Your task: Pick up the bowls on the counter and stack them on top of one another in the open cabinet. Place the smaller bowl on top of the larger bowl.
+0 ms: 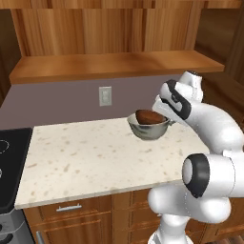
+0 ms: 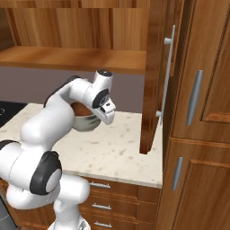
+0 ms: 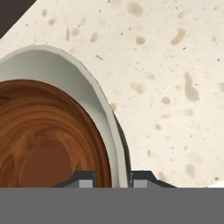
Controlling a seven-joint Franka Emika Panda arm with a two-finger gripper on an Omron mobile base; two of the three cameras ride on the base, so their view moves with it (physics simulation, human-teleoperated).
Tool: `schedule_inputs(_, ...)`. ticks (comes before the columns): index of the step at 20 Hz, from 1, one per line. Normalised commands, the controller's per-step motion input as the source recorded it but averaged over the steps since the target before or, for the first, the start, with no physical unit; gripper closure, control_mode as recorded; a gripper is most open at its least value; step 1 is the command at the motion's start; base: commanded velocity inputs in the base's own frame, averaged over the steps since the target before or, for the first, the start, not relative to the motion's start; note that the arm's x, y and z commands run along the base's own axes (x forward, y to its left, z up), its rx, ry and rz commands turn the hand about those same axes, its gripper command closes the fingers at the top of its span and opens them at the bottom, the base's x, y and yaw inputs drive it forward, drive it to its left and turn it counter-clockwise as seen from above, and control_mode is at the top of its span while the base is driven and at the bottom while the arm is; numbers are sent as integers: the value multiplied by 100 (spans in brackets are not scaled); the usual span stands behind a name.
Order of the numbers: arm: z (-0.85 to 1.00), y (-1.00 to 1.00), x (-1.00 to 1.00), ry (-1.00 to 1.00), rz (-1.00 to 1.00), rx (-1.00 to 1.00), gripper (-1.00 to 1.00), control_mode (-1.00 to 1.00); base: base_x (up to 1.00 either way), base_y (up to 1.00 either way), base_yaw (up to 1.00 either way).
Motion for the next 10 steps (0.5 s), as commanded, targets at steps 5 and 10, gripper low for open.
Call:
schedule_inputs(5,60,31,-67,0,15,-5,100,-100,0,0,0)
schedule_inputs(10,38,20,-69,-4,17,-3,100,-100,0,0,0)
